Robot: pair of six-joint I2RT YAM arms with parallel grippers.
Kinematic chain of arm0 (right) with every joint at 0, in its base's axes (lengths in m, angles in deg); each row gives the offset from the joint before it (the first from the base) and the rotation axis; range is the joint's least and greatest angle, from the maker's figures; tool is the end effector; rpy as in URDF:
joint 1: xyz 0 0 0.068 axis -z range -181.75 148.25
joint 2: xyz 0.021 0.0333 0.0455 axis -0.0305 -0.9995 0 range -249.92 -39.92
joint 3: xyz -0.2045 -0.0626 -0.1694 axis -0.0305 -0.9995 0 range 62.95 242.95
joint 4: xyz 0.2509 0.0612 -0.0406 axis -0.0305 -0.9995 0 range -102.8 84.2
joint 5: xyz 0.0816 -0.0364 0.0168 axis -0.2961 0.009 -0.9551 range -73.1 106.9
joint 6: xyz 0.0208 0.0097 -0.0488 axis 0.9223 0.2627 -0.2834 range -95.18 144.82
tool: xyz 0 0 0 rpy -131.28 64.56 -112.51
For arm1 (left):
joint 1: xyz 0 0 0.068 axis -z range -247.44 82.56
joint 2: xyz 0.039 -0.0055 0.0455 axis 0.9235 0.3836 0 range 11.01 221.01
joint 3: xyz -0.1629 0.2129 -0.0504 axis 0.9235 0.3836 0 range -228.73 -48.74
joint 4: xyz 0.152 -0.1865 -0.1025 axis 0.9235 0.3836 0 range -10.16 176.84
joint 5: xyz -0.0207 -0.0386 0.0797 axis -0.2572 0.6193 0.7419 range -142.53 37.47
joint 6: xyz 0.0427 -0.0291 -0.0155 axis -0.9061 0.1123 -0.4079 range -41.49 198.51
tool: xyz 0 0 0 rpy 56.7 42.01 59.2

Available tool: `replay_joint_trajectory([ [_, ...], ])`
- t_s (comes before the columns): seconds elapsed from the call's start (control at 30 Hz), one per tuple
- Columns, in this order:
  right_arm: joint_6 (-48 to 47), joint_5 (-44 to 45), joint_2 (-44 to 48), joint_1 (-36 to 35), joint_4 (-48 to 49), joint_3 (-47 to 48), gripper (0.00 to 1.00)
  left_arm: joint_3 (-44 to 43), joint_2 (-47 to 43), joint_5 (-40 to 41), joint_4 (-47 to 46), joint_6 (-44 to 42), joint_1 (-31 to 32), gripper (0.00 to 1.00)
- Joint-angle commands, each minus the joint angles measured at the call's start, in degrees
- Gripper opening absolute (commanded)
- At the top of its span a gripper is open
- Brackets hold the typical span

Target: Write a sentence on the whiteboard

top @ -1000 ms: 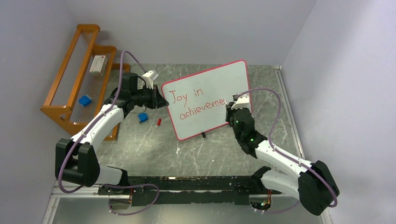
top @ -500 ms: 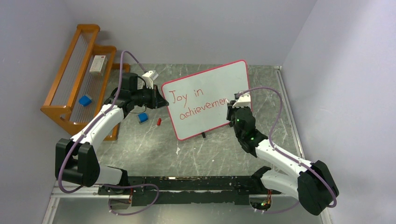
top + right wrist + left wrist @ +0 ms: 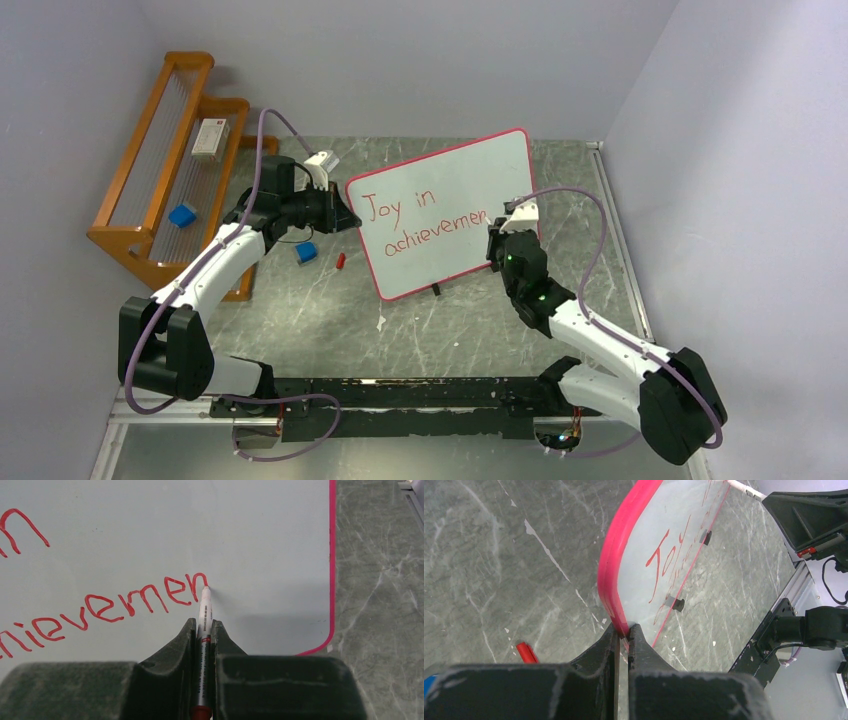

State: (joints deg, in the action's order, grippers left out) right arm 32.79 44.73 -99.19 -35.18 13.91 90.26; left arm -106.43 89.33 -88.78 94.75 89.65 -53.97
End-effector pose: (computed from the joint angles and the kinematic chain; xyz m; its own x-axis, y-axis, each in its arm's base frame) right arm 0.1992 0.1116 0.2393 -0.1901 0.0214 -0.9815 -0.0809 0.9960 0.0373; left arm 0.2875 -0.0905 0.2821 -0.6812 0.0030 -0.7321 0.5343 0.6857 -0.4944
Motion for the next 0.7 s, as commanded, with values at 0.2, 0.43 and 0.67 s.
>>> replay_joint_trajectory([
  [0.2,2.1,1.7,1.8,0.5,-3.2,-1.3,0.0,-0.2,0.5,5.5,0.0,-2.7,-1.3,0.05],
  [0.43,1.4,1.7,3.6,0.5,-2.8,-0.9,0.0,-0.2,0.4,5.5,0.0,-2.7,-1.3,0.05],
  [0.67,0.5,1.3,4.7,0.7,-1.6,-0.2,0.0,-0.2,0.4,5.6,0.0,-2.7,-1.3,0.05],
])
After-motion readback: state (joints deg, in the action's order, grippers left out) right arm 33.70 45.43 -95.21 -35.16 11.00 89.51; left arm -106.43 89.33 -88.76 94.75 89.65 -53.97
